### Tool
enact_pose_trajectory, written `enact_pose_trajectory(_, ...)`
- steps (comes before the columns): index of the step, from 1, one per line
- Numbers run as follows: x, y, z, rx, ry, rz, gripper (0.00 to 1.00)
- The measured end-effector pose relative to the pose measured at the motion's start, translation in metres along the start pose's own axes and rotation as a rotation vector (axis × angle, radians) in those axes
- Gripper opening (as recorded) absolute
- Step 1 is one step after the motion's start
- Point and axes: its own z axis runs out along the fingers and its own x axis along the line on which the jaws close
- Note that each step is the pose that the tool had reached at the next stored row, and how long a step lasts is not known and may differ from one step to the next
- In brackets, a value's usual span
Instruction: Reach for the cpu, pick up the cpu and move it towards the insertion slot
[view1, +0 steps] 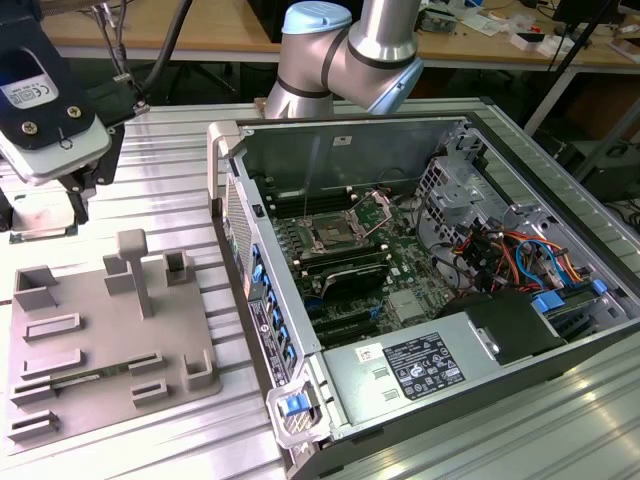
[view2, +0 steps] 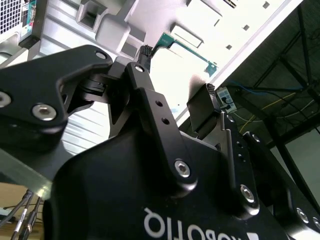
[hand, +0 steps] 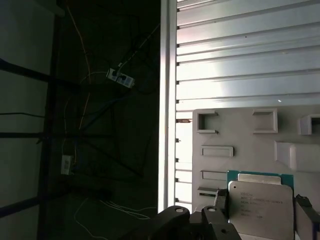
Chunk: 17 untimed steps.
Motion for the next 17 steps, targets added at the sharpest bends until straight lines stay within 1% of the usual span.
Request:
enact_pose_trajectory(4,-0.0017,0.0,0.0,0.0,-0.0001,0.0,0.55)
enact_pose_trajectory(9,-0.0019,0.0,-0.0001,-0.0001,-0.0002,0.0,0.55)
enact_pose_trajectory(17,-0.0018,0.0002,-0.0035,-0.0003,-0.0002,0.0,0.55)
